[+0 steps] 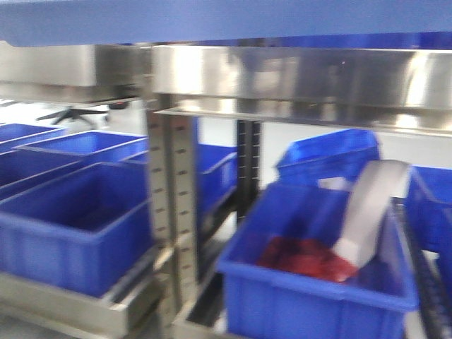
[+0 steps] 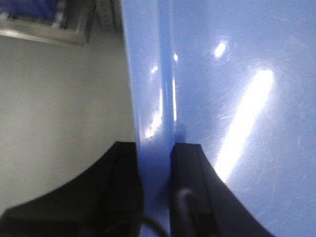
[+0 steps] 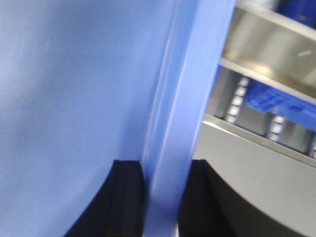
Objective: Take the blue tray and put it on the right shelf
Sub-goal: 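Align the held tray above the upper shelf level with both grippers, then lower the tray onto the shelf rollers and open both grippers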
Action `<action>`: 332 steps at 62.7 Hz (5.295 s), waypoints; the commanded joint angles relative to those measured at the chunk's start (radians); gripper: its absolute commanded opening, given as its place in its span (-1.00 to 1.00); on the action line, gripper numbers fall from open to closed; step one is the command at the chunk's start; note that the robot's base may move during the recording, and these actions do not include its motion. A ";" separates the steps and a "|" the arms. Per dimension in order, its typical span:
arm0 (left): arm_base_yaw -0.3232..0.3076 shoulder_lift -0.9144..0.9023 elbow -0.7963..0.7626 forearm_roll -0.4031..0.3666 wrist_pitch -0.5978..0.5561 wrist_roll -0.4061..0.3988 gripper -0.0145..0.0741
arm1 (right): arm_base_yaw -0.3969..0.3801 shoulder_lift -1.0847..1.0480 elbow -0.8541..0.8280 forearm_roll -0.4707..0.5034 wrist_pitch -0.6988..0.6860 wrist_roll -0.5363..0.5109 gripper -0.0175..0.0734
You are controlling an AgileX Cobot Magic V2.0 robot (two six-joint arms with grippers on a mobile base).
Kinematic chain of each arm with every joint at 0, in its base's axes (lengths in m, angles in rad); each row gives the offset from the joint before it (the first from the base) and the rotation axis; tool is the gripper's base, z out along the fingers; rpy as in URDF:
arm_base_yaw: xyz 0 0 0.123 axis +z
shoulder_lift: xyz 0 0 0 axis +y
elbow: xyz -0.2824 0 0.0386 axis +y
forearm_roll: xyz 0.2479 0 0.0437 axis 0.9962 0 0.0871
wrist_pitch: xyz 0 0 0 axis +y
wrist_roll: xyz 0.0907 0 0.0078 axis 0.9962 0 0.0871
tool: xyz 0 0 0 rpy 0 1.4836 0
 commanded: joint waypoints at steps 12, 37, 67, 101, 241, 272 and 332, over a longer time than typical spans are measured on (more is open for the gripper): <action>-0.012 -0.034 -0.026 -0.033 0.078 0.029 -0.78 | 0.005 -0.031 -0.028 0.004 -0.084 -0.033 -0.49; -0.012 -0.034 -0.026 -0.033 0.078 0.029 -0.78 | 0.005 -0.031 -0.028 0.004 -0.084 -0.033 -0.49; -0.012 -0.034 -0.026 -0.033 0.078 0.029 -0.78 | 0.005 -0.031 -0.028 0.004 -0.084 -0.033 -0.49; -0.012 -0.034 -0.026 -0.035 0.078 0.029 -0.78 | 0.005 -0.031 -0.028 0.004 -0.084 -0.033 -0.49; 0.139 0.274 -0.198 -0.068 0.041 0.141 -0.57 | -0.050 0.342 -0.180 0.056 -0.079 -0.053 -0.19; 0.139 0.264 -0.198 -0.057 0.021 0.157 0.56 | -0.050 0.319 -0.183 -0.020 -0.068 -0.032 0.77; 0.060 -0.804 0.700 -0.070 -0.585 0.182 -0.78 | 0.037 -0.605 0.559 -0.025 -0.613 -0.168 -0.49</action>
